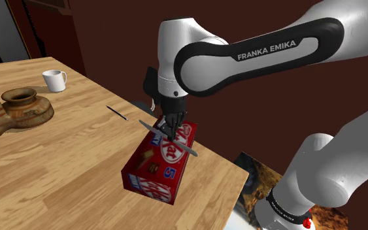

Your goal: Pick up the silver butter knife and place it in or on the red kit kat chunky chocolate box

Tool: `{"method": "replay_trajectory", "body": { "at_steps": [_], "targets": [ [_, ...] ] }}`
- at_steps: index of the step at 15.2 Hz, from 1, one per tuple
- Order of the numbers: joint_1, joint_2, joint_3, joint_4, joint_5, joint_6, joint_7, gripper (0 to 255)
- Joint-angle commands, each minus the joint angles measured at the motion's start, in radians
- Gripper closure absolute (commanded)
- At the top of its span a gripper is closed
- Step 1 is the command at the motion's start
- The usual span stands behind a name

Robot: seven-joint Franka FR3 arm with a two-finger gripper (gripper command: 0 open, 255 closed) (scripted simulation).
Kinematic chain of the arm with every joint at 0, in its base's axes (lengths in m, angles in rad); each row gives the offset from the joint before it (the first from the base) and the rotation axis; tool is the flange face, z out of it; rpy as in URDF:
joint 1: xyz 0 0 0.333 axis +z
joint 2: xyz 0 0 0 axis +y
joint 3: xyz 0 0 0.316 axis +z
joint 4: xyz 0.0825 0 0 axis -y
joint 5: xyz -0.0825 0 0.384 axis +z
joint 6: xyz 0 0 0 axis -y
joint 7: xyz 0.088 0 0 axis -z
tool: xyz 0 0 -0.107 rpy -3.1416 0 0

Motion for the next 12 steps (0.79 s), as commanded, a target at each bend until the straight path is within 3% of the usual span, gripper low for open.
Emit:
{"method": "replay_trajectory", "body": {
  "at_steps": [1,5,6,11,12],
  "targets": [
    [0.0,0.001,0.0,-0.001,0.0,0.002,0.0,255],
    [0.0,0.001,0.0,-0.001,0.0,0.002,0.0,255],
    [0.0,0.001,0.0,-0.001,0.0,0.002,0.0,0],
    [0.0,0.001,0.0,-0.001,0.0,0.002,0.0,0],
    [-0.001,-0.006,-0.003,0.027,-0.001,-0.032,0.0,0]
  ]
}}
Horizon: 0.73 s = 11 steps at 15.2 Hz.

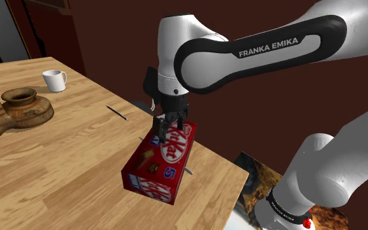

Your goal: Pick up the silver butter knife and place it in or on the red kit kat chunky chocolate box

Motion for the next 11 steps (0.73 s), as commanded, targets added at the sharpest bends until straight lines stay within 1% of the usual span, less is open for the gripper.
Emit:
{"method": "replay_trajectory", "body": {
  "at_steps": [1,3,11],
  "targets": [
    [-0.002,-0.007,-0.006,0.044,-0.002,-0.051,-0.002,0],
    [-0.005,-0.013,-0.012,0.099,-0.004,-0.112,-0.002,0],
    [-0.005,-0.013,-0.012,0.099,-0.004,-0.112,-0.002,0]
  ]
}}
